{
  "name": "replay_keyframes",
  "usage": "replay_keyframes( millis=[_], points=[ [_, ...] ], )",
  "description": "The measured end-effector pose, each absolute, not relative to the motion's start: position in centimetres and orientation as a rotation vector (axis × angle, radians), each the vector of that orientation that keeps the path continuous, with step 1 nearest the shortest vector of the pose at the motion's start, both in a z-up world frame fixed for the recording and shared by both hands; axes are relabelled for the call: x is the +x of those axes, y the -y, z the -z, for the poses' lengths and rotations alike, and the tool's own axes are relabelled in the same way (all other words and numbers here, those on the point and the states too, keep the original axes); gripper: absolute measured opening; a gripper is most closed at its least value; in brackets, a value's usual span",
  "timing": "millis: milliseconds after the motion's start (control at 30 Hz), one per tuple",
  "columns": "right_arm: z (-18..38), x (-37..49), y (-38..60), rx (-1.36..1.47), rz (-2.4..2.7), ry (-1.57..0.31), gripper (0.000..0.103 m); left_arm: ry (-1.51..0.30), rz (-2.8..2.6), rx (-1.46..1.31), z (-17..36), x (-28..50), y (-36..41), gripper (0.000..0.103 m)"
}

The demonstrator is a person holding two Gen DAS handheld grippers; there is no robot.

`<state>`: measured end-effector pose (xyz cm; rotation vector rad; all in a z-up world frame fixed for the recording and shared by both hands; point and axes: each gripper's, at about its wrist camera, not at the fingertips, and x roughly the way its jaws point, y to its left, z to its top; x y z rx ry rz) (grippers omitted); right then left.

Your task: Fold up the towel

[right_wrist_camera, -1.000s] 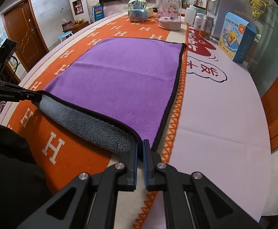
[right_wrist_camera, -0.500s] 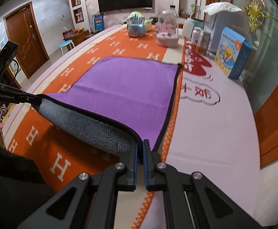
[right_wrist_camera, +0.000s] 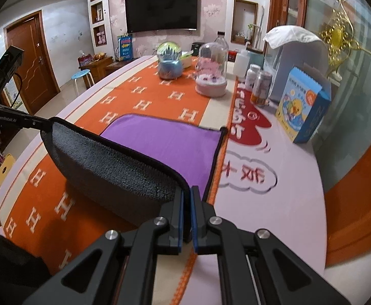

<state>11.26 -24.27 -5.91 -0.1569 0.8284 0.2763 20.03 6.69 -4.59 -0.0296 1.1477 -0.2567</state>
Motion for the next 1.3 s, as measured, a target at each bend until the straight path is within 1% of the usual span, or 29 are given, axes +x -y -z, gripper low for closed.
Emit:
replay_keyframes(
  millis=[300, 533, 733, 800, 933, 1000, 1033, 1067, 1100, 1133, 1167, 1300],
  points=[
    [5.9, 16.3, 23.9, -0.178, -0.236, -0.767, 0.005, -1.076, 0.204, -0.040, 5.2, 24.4, -6.4, 0.010],
    [6.3, 20.0, 23.0, -0.208, -0.156, -0.665, 0.005, -0.965, 0.142, -0.095, 5.8, 27.2, -6.4, 0.010],
    [7.7, 22.2, 21.7, -0.259, -0.066, -0.586, 0.005, -0.876, 0.088, -0.167, 7.7, 28.5, -6.4, 0.010],
    [8.6, 22.8, 21.3, -0.269, -0.049, -0.573, 0.005, -0.880, 0.066, -0.181, 8.9, 29.1, -6.4, 0.010],
    [10.6, 24.3, 20.7, -0.275, -0.053, -0.618, 0.006, -0.944, 0.037, -0.191, 11.5, 30.2, -6.1, 0.010],
    [11.5, 24.9, 20.5, -0.275, -0.055, -0.650, 0.006, -0.972, 0.027, -0.185, 12.4, 30.5, -5.9, 0.013],
    [11.9, 25.0, 20.5, -0.276, -0.058, -0.658, 0.008, -0.984, 0.023, -0.179, 12.9, 30.6, -5.7, 0.018],
    [12.2, 25.1, 20.5, -0.275, -0.059, -0.667, 0.013, -0.989, 0.025, -0.174, 13.1, 30.6, -5.6, 0.022],
    [12.4, 25.2, 20.5, -0.273, -0.060, -0.674, 0.016, -0.992, 0.028, -0.170, 13.2, 30.5, -5.5, 0.024],
    [12.6, 25.2, 20.4, -0.271, -0.058, -0.679, 0.028, -0.995, 0.030, -0.161, 13.3, 30.5, -5.4, 0.028],
    [12.7, 25.3, 20.5, -0.269, -0.053, -0.685, 0.037, -0.997, 0.029, -0.155, 13.4, 30.4, -5.3, 0.031],
    [12.3, 24.7, 20.6, -0.262, -0.045, -0.686, 0.045, -1.010, 0.027, -0.144, 13.0, 29.8, -5.1, 0.037]
  ],
)
